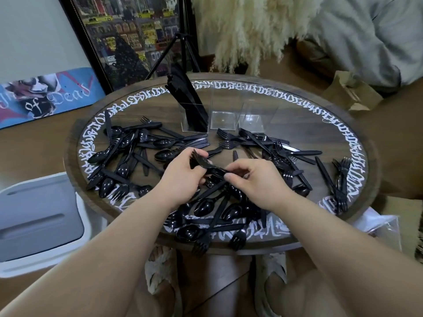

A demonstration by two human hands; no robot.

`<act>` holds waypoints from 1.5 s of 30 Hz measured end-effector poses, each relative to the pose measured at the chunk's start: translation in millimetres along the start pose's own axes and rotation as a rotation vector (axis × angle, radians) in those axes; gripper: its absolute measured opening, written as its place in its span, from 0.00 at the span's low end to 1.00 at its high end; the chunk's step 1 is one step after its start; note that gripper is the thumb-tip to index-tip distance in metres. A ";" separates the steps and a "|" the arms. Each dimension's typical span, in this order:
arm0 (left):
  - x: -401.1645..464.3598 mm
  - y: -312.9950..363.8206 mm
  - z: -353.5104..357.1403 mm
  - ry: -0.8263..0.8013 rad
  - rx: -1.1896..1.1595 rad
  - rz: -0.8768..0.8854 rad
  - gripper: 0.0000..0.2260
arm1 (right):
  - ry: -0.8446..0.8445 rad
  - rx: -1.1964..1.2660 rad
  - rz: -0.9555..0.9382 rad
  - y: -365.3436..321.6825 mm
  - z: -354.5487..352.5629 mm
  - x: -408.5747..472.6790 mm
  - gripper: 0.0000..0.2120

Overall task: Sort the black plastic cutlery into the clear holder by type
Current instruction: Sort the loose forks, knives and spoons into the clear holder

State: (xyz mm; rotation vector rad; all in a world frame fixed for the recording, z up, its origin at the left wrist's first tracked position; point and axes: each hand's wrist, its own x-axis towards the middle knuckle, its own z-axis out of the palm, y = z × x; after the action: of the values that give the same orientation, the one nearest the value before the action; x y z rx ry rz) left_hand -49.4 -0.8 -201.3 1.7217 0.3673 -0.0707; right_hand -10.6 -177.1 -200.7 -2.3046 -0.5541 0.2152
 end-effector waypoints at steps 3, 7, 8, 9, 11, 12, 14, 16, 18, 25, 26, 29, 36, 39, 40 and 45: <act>3.7 -3.1 3.8 0.010 -0.057 -0.024 0.10 | -0.004 0.018 -0.003 2.5 1.0 -2.3 0.07; 8.6 -3.1 11.3 0.008 -0.139 -0.051 0.12 | 0.052 -0.003 -0.011 7.5 2.6 -2.6 0.08; 9.3 -3.0 13.4 0.001 -0.146 -0.057 0.14 | 0.070 -0.014 -0.010 9.1 2.7 -2.8 0.08; 9.8 -2.9 15.3 -0.005 -0.149 -0.063 0.15 | 0.084 -0.023 -0.010 10.3 2.5 -3.1 0.08; 10.9 -3.2 18.4 -0.002 -0.125 -0.070 0.16 | 0.106 -0.026 -0.009 11.5 1.5 -3.8 0.08; 11.3 -3.1 19.5 0.010 -0.096 -0.070 0.15 | 0.118 -0.020 -0.008 11.7 0.5 -4.0 0.08; 11.9 -2.3 21.2 0.037 -0.042 -0.058 0.14 | 0.136 -0.013 -0.011 11.6 -1.3 -4.1 0.09; 12.8 -1.8 22.3 0.057 -0.023 -0.037 0.13 | 0.128 -0.027 -0.016 11.3 -2.6 -4.4 0.11; 13.9 -1.7 22.4 0.074 -0.023 -0.035 0.12 | 0.100 -0.039 -0.013 10.9 -3.4 -4.6 0.12; 13.1 2.7 22.8 0.023 -0.208 -0.097 0.17 | 0.031 -0.070 -0.049 11.5 -2.1 -3.0 0.11; 12.4 4.0 23.6 0.014 -0.229 -0.095 0.16 | 0.029 -0.066 -0.063 11.6 -0.9 -2.9 0.11; 11.4 6.7 25.0 0.038 -0.245 -0.067 0.12 | 0.027 -0.064 -0.085 11.3 1.4 -2.1 0.12; 11.0 11.6 22.0 0.144 -0.229 -0.008 0.08 | -0.030 -0.039 -0.071 2.1 4.6 -3.7 0.17; 9.7 10.2 17.1 0.081 -0.013 0.024 0.07 | -0.012 -0.088 -0.081 0.9 1.6 -2.1 0.16; 9.0 9.1 16.1 0.076 0.070 0.038 0.07 | -0.016 -0.108 -0.085 0.1 -0.4 -2.0 0.16; 2.5 24.1 13.9 0.138 0.110 0.128 0.11 | -0.090 -0.122 -0.125 -11.0 -16.5 0.6 0.18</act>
State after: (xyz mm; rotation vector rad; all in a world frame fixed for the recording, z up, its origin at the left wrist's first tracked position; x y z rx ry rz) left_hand -38.0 -17.1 -181.6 1.8608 0.3591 0.1239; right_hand -8.5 -180.4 -181.2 -2.3763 -0.7732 0.2313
